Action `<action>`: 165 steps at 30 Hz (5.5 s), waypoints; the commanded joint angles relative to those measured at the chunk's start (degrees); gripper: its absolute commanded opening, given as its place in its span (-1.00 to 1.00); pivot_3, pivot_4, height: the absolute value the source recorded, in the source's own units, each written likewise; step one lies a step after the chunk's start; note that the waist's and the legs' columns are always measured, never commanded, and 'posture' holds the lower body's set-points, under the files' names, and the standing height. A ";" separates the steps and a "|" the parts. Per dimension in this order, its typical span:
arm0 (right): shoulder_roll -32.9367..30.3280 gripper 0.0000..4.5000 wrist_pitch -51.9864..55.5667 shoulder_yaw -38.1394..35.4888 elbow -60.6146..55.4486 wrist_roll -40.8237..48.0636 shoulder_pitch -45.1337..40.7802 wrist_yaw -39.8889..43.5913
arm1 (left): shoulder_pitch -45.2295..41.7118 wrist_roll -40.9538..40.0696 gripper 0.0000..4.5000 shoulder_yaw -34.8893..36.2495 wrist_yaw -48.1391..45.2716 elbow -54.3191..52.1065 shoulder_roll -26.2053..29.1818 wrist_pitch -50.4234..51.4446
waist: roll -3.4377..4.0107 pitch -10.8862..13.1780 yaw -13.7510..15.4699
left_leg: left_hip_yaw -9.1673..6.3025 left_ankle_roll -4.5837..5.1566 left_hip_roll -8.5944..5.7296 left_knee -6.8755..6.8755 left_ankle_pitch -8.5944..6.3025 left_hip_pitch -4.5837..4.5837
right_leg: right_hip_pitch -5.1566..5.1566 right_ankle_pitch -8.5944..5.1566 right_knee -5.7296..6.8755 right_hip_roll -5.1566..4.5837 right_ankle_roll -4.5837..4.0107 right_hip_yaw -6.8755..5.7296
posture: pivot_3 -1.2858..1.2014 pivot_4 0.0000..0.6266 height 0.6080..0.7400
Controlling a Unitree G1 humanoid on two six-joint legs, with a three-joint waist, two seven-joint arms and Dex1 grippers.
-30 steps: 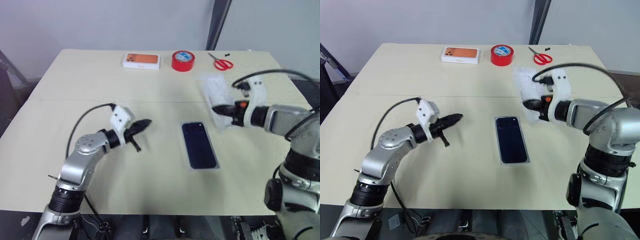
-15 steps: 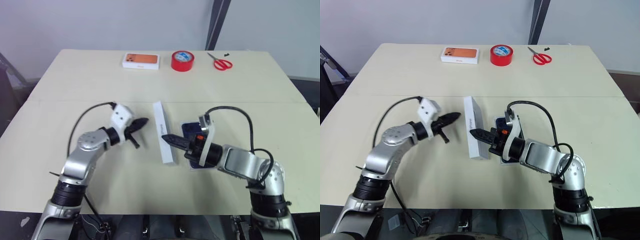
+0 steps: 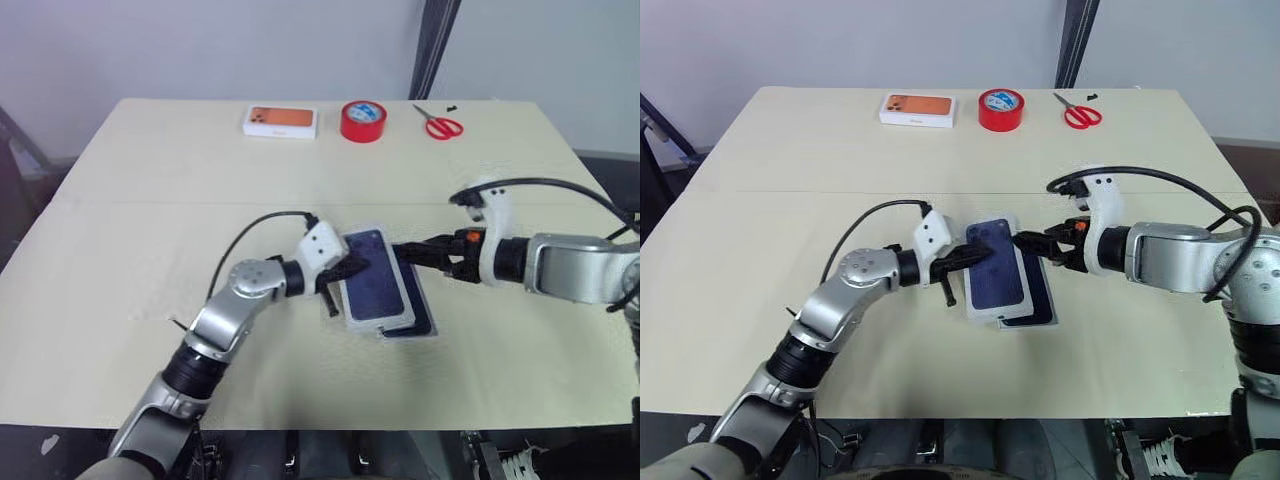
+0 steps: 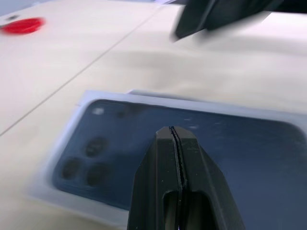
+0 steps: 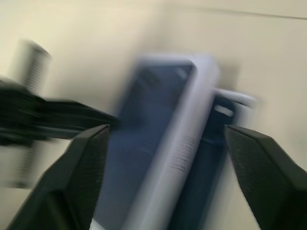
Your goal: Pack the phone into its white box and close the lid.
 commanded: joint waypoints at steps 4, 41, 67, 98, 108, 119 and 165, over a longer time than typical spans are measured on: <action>-10.11 -0.76 -14.99 16.39 -9.18 -39.87 -0.12 20.96 | -2.62 -4.29 -1.00 8.28 5.62 -1.98 -2.73 7.73 | 0.01 0.01 -0.02 | -0.02 0.00 0.01 0.01 0.00 -0.01 | -0.04 0.00 0.00 -0.01 0.00 0.01 | 0.03 -0.52 0.69; -4.80 -0.98 -20.40 10.16 -15.55 -70.87 13.09 48.63 | -7.01 -3.47 -1.00 -5.66 -0.38 -8.16 0.29 26.92 | 0.00 0.02 1.24 | -0.06 -0.33 -0.09 0.02 0.18 0.00 | -0.01 -0.01 0.01 -0.09 0.01 0.00 | 0.03 -0.52 0.69; -0.46 -0.98 -19.89 10.22 -12.91 -76.66 12.49 50.91 | -7.70 -2.57 -1.00 -4.95 1.91 -6.03 -0.11 27.53 | -0.01 0.02 1.26 | -0.06 -0.47 -0.10 0.07 0.27 0.00 | 0.00 -0.01 0.06 -0.04 0.02 0.00 | 0.03 -0.52 0.69; -0.77 -0.98 -21.02 8.89 -11.17 -78.62 14.41 52.01 | -7.08 -2.43 -1.00 -6.58 0.17 -6.55 1.63 28.34 | -0.01 0.02 1.24 | -0.06 -0.48 -0.10 0.12 0.27 0.02 | 0.00 -0.01 0.17 -0.01 0.02 0.00 | 0.03 -0.52 0.69; -1.47 -0.98 -21.61 8.06 -10.70 -78.93 15.03 52.30 | -7.14 -2.27 -1.00 -5.97 0.54 -5.93 0.83 27.77 | -0.01 0.02 1.26 | -0.06 -0.48 -0.10 0.13 0.27 0.02 | 0.00 -0.01 0.20 -0.01 0.02 0.00 | 0.03 -0.52 0.69; -1.58 -0.98 -22.13 6.76 -10.82 -79.10 16.10 53.17 | -7.14 -3.88 -1.00 -4.62 0.31 -7.15 -0.63 27.41 | -0.01 0.01 1.28 | -0.06 -0.48 -0.11 0.15 0.27 0.02 | 0.01 -0.01 0.21 0.00 0.02 0.01 | 0.03 -0.52 0.69; 4.63 -0.98 -31.66 -11.68 -2.46 -68.40 18.56 54.50 | -5.61 -0.40 -1.00 15.29 5.87 -3.83 5.06 15.16 | -0.25 -0.37 0.90 | -0.20 -0.61 -0.02 0.23 0.32 0.14 | 0.09 -0.05 0.30 0.05 0.08 0.03 | 0.03 -0.52 0.69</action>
